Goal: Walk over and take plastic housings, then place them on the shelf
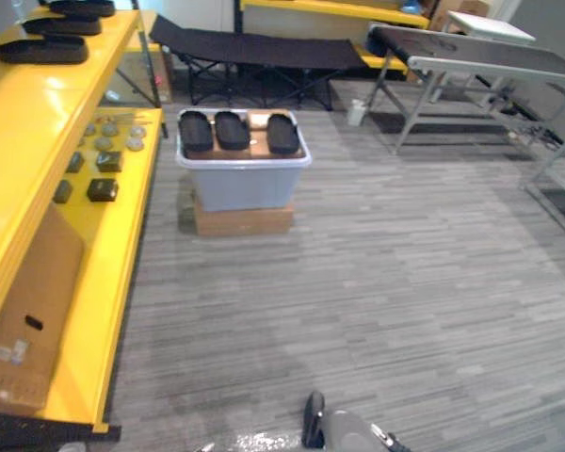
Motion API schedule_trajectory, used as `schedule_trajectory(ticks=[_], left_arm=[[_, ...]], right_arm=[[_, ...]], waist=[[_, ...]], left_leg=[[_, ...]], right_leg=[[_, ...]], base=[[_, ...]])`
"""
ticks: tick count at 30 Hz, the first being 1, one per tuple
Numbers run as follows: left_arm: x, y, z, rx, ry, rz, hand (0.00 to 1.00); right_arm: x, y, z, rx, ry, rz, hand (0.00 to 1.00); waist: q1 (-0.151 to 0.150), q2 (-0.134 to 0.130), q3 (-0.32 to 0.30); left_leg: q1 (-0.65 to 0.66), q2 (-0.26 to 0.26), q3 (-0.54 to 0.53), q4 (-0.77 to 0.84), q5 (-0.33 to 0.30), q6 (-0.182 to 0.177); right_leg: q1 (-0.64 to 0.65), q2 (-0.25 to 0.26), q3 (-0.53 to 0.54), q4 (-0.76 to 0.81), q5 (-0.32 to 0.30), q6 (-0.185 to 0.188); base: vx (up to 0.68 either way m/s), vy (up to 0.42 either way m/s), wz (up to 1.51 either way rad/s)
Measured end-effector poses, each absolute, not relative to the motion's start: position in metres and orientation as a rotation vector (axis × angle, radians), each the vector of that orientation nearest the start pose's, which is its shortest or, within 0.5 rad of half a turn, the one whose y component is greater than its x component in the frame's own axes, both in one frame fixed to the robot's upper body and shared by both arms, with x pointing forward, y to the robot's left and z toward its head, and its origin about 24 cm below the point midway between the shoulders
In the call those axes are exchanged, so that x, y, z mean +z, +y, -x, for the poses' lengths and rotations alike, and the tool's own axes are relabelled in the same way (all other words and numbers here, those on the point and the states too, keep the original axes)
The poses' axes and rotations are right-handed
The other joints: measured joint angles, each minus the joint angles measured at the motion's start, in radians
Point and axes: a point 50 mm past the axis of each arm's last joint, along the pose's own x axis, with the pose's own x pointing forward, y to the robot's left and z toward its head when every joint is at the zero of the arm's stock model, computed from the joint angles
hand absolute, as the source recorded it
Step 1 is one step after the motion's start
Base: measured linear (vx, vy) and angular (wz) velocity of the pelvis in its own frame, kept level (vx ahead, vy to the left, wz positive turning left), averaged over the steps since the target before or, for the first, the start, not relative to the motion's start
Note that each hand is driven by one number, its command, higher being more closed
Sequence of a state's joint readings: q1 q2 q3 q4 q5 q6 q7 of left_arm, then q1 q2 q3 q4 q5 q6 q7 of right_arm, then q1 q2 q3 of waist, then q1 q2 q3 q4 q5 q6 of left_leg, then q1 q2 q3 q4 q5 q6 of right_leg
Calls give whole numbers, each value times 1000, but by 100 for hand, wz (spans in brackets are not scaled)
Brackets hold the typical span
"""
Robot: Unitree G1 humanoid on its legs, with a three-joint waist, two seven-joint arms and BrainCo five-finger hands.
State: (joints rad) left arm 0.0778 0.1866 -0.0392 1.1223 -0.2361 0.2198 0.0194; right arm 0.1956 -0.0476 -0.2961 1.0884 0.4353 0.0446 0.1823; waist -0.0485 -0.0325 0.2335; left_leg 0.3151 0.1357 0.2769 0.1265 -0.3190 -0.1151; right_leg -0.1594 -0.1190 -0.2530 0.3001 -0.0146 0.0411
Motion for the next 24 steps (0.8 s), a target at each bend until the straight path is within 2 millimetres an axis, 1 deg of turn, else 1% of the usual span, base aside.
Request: schedule_trajectory(ticks=[1,2,3,5,6,7,8,9,10,11,12,13,14,15,16,17,18,19,20,21,22,23,24], left_arm=[[-170,215,-59,240,1400,51,0],[-172,205,-57,252,1404,101,0],[-172,204,-57,282,1399,146,0],[-172,205,-56,320,1394,184,0],[-172,198,-58,336,1384,227,0],[-173,196,-58,346,1384,252,0],[-172,196,-59,346,1378,256,0],[-172,195,-58,345,1371,263,0],[-172,195,-59,343,1363,266,0],[-172,194,-60,344,1354,271,0],[-172,195,-59,348,1352,273,0],[-172,196,-59,348,1350,273,0],[-172,196,-55,350,1349,267,0],[-172,195,-53,347,1351,265,0],[-173,195,-47,348,1357,255,0],[-173,195,-43,349,1362,250,0],[-173,198,-42,356,1362,246,0],[-172,202,-44,362,1355,240,0],[-172,203,-45,370,1353,237,0],[-172,204,-44,361,1354,220,0],[-172,204,-44,361,1353,217,0],[-172,206,-44,368,1346,214,0],[-171,208,-45,378,1332,206,0]], right_arm=[[-171,-199,-34,-464,1151,-596,0],[-170,-207,-33,-457,1166,-552,0],[-171,-212,-35,-452,1186,-519,0],[-170,-215,-40,-448,1175,-508,0],[-169,-219,-44,-449,1169,-495,0],[-168,-221,-44,-457,1164,-486,0],[-168,-222,-44,-455,1160,-472,0],[-166,-222,-57,-439,1128,-463,0],[-165,-224,-63,-435,1106,-456,0],[-162,-226,-77,-425,1066,-446,0],[-160,-226,-89,-412,1032,-443,0],[-159,-225,-93,-407,1021,-444,0],[-157,-225,-99,-401,1006,-444,0],[-156,-227,-100,-402,1001,-440,0],[-157,-225,-101,-397,1004,-441,0],[-157,-219,-104,-379,999,-456,0],[-157,-216,-107,-373,992,-468,0],[-156,-215,-110,-370,988,-476,0],[-155,-215,-113,-366,985,-475,0],[-156,-215,-112,-362,990,-476,0],[-156,-214,-111,-357,994,-477,0],[-158,-209,-109,-342,1010,-484,0],[-159,-204,-107,-329,1027,-488,0]], waist=[[-4,18,-6],[-10,56,-26],[-11,77,-27],[-13,84,-23],[-10,96,-10],[-5,101,-6],[10,100,-6],[23,99,-6],[30,99,-6],[45,98,-5],[58,91,-1],[63,87,3],[72,84,11],[77,90,16],[98,94,18],[112,80,19],[115,68,24],[116,44,39],[114,36,42],[113,34,38],[114,33,39],[113,26,41],[112,16,42]], left_leg=[[-1,24,-2,13,-19,-4],[-5,76,-2,54,-33,-14],[-85,131,-13,255,-16,-11],[-192,184,-23,485,29,32],[-264,231,-17,691,36,39],[-297,233,-21,766,27,38],[-334,190,-20,769,15,37],[-382,129,-17,706,7,37],[-408,96,-9,652,7,37],[-462,38,17,530,10,40],[-502,-19,29,398,34,48],[-517,-43,32,318,63,49],[-528,-81,27,145,150,43],[-527,-86,20,75,186,37],[-528,-84,6,74,281,49],[-526,-97,12,99,319,93],[-525,-108,16,118,311,108],[-528,-125,30,153,280,155],[-525,-141,34,167,258,193],[-511,-152,32,162,245,212],[-495,-158,32,153,238,221],[-446,-173,34,115,227,227],[-401,-189,30,88,217,223]], right_leg=[[-12,14,-5,38,-2,-6],[-14,52,-31,72,-64,-28],[8,79,-47,68,-93,-52],[53,96,-54,36,-113,-61],[137,122,-63,-20,-106,-67],[205,132,-71,-65,-101,-71],[274,130,-70,-111,-102,-72],[311,123,-67,-150,-103,-73],[322,118,-62,-165,-103,-73],[341,110,-48,-190,-103,-73],[362,97,-41,-209,-104,-73],[375,90,-40,-222,-106,-70],[408,85,-39,-248,-114,-55],[427,90,-38,-263,-120,-48],[467,97,-24,-282,-141,-35],[482,82,-15,-277,-186,-36],[483,65,-14,-254,-210,-38],[477,44,-16,-202,-236,-51],[464,25,-9,-144,-230,-41],[434,10,8,-66,-221,-28],[409,-4,20,11,-217,-18],[335,-40,40,212,-185,50],[270,-76,43,368,-178,118]], base=[[369,-308,20],[495,-382,12],[506,-389,15],[385,-291,14],[366,-231,21],[526,-268,16],[464,-174,1],[429,-130,-15],[313,-18,-29],[346,40,-31],[355,60,-26],[295,70,-13],[279,93,-4],[348,148,-10],[443,222,-12],[383,212,-10],[396,198,7],[391,148,18],[480,194,22],[410,176,14],[410,210,7],[320,159,1],[466,187,3]])
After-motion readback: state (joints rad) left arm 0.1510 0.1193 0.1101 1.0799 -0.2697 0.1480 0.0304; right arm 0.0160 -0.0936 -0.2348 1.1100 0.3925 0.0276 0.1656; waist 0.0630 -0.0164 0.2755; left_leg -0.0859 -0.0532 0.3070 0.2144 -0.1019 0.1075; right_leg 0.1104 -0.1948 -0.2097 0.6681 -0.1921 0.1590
